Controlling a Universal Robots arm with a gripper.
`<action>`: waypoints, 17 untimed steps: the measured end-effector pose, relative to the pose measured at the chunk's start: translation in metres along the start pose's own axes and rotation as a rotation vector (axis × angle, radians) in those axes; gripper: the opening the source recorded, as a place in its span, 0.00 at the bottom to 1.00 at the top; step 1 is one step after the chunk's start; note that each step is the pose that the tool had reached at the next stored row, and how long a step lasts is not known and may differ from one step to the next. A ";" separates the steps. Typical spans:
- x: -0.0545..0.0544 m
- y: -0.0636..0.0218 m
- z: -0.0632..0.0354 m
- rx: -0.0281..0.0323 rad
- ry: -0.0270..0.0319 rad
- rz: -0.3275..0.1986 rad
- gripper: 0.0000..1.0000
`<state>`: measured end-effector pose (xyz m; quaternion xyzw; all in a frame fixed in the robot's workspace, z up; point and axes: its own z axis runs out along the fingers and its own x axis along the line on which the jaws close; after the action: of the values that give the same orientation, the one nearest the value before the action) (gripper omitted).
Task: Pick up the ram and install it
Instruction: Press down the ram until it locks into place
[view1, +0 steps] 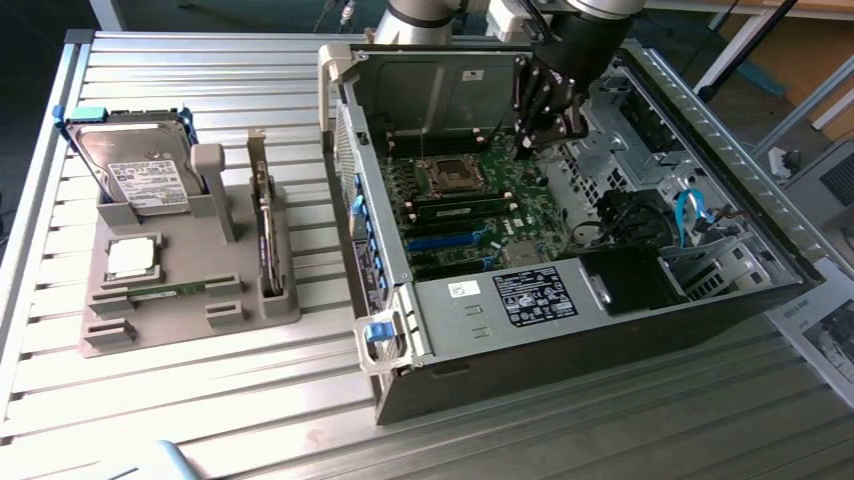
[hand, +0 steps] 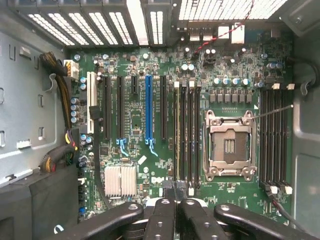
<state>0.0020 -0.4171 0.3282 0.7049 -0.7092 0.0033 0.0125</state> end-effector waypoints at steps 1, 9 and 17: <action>0.000 -0.0021 0.0002 0.0031 -0.0001 0.000 0.11; 0.000 -0.0118 0.0009 0.0226 -0.0003 0.000 0.11; 0.000 -0.0188 0.0017 0.0496 -0.0005 0.001 0.11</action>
<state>0.0207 -0.4171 0.3262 0.7046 -0.7093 0.0207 -0.0052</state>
